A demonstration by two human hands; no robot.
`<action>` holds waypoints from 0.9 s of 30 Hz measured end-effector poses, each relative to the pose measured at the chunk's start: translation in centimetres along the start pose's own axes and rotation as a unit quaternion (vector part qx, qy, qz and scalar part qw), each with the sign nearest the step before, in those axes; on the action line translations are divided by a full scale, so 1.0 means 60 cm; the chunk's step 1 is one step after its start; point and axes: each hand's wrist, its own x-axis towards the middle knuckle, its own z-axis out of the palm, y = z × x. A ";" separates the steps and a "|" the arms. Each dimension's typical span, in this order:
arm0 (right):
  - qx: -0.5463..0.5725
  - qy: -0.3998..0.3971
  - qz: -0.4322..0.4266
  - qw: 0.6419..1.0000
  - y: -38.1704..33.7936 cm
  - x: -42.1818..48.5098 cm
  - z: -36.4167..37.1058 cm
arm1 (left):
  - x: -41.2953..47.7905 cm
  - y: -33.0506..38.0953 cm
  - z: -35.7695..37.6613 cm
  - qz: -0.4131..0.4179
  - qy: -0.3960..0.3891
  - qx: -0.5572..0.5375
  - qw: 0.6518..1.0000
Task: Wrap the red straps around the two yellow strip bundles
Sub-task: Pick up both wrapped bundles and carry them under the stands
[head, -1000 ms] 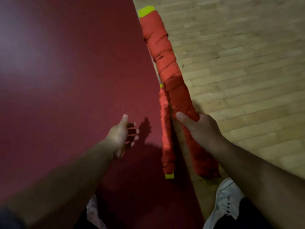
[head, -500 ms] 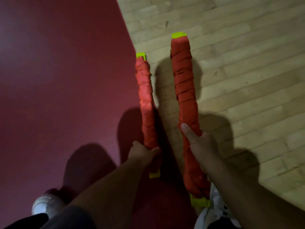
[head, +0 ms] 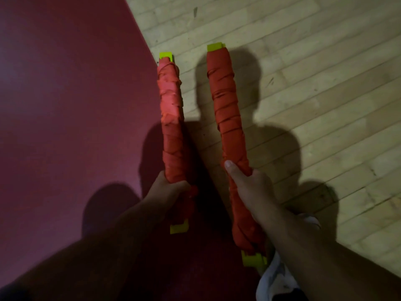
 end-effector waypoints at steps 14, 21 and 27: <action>0.037 -0.023 0.067 0.997 -0.223 -0.263 -0.185 | -0.374 0.224 -0.053 -0.021 -0.003 -0.062 0.998; 0.037 0.007 0.031 0.999 -0.443 -0.466 -0.441 | -0.649 0.483 -0.028 0.041 -0.023 -0.063 0.997; 0.100 0.054 -0.073 0.991 -0.679 -0.594 -0.723 | -0.908 0.780 0.051 0.207 -0.060 -0.035 0.976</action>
